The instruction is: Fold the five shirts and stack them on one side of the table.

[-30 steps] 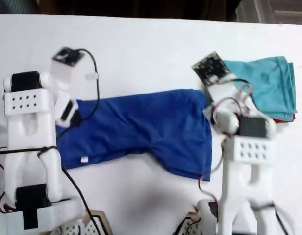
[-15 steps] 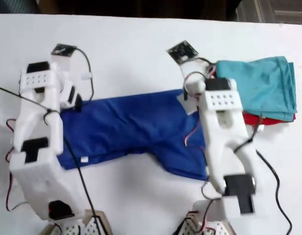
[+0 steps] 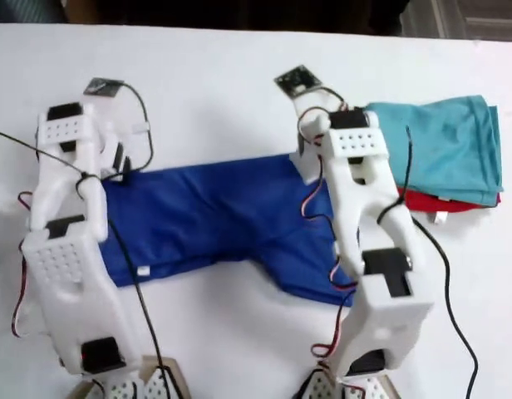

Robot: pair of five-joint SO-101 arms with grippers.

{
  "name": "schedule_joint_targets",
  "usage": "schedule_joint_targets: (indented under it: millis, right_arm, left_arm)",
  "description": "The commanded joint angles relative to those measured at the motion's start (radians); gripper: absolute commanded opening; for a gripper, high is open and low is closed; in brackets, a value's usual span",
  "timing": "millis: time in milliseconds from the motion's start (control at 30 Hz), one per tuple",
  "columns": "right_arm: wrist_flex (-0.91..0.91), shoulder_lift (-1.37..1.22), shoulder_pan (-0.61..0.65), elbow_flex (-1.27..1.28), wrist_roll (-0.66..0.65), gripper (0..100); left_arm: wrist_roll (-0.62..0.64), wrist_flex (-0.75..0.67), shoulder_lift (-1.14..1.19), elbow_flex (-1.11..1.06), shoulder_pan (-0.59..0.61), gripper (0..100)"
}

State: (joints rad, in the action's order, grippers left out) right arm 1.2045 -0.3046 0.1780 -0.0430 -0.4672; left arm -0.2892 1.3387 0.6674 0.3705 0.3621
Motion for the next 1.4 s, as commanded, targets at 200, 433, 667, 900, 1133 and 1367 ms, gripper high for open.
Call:
schedule_joint_targets:
  millis: [200, 433, 667, 900, 1133, 1367]
  right_arm:
    - [-0.163, -0.151, 0.008, -0.044, 0.008, 2.3]
    - [-0.257, -0.228, -0.021, -0.044, 0.003, 2.3]
    - [-0.311, -0.239, -0.041, -0.044, 0.000, 2.3]
    - [-0.289, -0.234, -0.035, -0.044, 0.000, 2.3]
    - [-0.288, -0.217, -0.036, -0.040, 0.000, 1.8]
    - [-0.245, -0.117, -0.022, -0.037, 0.003, 1.8]
  left_arm:
    - [0.040, 0.026, -0.005, 0.059, -0.029, 3]
    - [0.094, 0.157, -0.006, 0.119, 0.054, 3]
    - [0.091, 0.236, 0.006, 0.249, 0.123, 4]
    - [0.028, 0.265, 0.002, 0.248, 0.127, 20]
    - [0.091, 0.264, 0.008, 0.384, 0.075, 22]
    - [0.181, 0.305, 0.006, 0.469, -0.031, 22]
